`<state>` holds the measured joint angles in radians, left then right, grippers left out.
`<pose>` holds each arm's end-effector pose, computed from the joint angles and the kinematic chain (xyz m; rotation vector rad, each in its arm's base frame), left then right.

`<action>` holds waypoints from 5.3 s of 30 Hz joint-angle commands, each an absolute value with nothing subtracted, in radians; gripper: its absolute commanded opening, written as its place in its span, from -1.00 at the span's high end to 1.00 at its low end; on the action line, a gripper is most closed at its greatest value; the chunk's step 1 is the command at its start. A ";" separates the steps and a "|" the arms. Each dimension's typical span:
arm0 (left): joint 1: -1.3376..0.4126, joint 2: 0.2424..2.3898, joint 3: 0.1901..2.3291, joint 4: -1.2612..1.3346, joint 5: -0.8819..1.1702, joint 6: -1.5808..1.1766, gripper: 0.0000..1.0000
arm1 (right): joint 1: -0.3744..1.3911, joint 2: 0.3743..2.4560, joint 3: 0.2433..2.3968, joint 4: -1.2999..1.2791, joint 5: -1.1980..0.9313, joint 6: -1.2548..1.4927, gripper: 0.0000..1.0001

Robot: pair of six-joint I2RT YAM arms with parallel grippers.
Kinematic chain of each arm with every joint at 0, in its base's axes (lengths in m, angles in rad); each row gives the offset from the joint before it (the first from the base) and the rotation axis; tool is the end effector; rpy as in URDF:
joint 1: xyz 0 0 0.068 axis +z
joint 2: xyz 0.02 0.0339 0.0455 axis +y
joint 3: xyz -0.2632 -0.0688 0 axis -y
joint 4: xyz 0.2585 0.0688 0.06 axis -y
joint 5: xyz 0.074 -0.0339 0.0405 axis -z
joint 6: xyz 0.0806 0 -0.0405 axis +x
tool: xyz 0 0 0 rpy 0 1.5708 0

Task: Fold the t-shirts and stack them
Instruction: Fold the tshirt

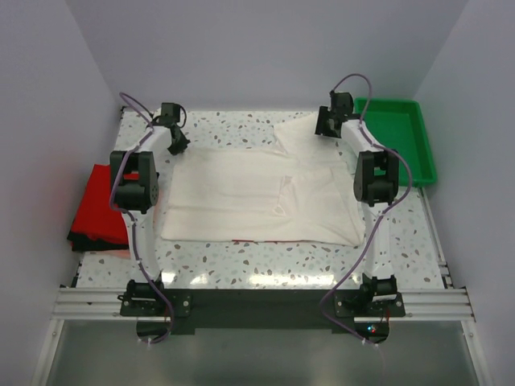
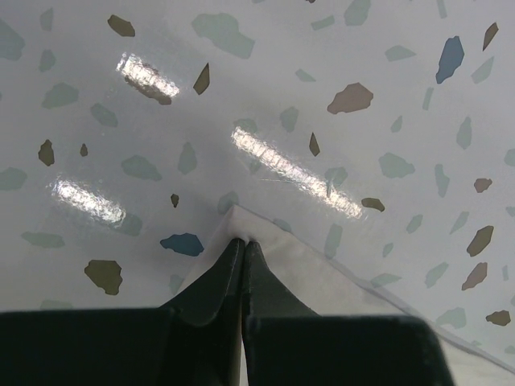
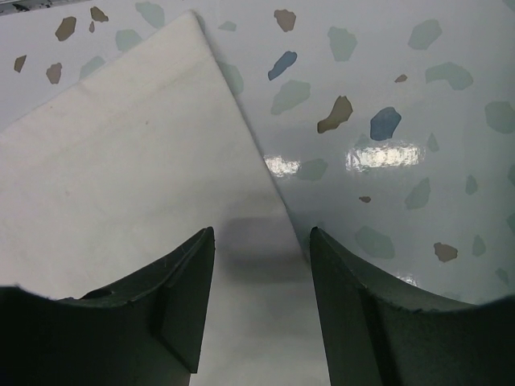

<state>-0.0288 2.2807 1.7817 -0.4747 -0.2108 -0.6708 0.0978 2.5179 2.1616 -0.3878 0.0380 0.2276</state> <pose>0.5334 0.0015 0.1157 -0.8700 2.3573 -0.0153 0.6079 0.0566 0.1286 0.1696 2.3111 0.1212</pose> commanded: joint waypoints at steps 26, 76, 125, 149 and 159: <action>-0.012 2.163 1.689 -0.310 -0.226 -0.693 1.00 | 0.094 2.378 2.132 -0.359 0.066 0.302 1.00; 0.052 1.658 1.112 -0.182 -0.133 -0.802 1.00 | 0.049 1.520 1.138 -0.325 0.069 0.437 1.00; -0.121 1.664 1.086 -0.310 -0.115 -0.862 -0.15 | 0.170 1.638 1.201 -0.350 0.067 0.427 -0.31; -0.160 1.729 1.037 -0.278 -0.104 -0.857 -0.11 | 0.337 2.019 1.532 -0.406 0.275 0.344 -0.22; -0.160 1.727 1.025 -0.284 -0.098 -0.864 -0.10 | 0.344 1.933 1.456 -0.414 0.269 0.373 0.86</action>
<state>-0.1558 1.7302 1.0340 -0.3023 -0.1036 -0.8715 0.3439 2.0163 1.4788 -0.4053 0.2466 0.3618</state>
